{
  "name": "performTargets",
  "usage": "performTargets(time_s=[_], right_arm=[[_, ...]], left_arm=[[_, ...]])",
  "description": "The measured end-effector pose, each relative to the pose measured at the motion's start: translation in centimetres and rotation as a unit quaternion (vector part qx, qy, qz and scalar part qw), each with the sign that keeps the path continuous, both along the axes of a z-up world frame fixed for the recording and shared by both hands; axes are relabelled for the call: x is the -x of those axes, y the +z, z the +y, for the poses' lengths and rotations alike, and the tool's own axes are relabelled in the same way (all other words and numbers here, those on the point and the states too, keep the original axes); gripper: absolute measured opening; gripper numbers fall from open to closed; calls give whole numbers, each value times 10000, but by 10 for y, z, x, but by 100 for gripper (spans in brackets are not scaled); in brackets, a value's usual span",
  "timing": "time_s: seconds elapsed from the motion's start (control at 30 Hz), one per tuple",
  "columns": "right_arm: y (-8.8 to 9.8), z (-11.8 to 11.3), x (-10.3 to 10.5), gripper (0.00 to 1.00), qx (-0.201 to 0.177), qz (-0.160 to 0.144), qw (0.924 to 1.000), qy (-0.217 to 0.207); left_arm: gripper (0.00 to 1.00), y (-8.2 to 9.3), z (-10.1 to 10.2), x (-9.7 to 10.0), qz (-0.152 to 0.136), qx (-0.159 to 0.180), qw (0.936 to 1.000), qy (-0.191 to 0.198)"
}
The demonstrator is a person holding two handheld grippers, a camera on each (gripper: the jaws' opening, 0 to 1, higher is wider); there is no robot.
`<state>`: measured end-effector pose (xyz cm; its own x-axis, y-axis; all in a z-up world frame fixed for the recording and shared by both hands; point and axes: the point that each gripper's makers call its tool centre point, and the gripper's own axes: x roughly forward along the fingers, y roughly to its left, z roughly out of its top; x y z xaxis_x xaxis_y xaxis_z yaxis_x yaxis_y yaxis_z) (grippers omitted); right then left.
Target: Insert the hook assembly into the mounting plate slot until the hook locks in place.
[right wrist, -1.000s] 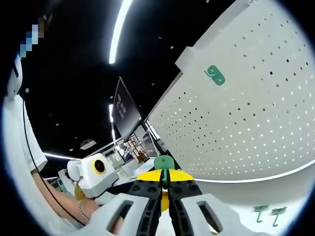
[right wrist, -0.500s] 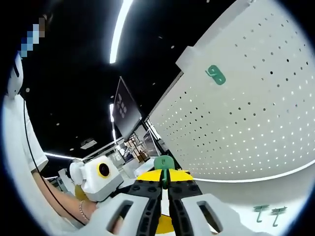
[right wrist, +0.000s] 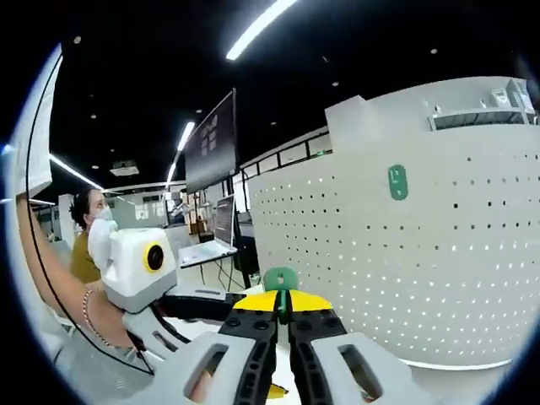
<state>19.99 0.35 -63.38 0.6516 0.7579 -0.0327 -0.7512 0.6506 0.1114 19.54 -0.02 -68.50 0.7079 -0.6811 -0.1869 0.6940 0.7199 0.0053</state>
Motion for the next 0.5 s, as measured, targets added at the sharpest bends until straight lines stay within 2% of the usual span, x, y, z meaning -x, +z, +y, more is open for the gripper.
performTargets(time_s=[0.23, 0.5], right_arm=[[8, -6, -8, 0, -150, 32, 9998, -129], [16, -28, -29, 0, -140, 42, 9983, -570]], left_arm=[[62, -2, 1, 0, 39, -15, 10000, -16], [61, -10, 4, 5, 131, -73, 9999, -51]])
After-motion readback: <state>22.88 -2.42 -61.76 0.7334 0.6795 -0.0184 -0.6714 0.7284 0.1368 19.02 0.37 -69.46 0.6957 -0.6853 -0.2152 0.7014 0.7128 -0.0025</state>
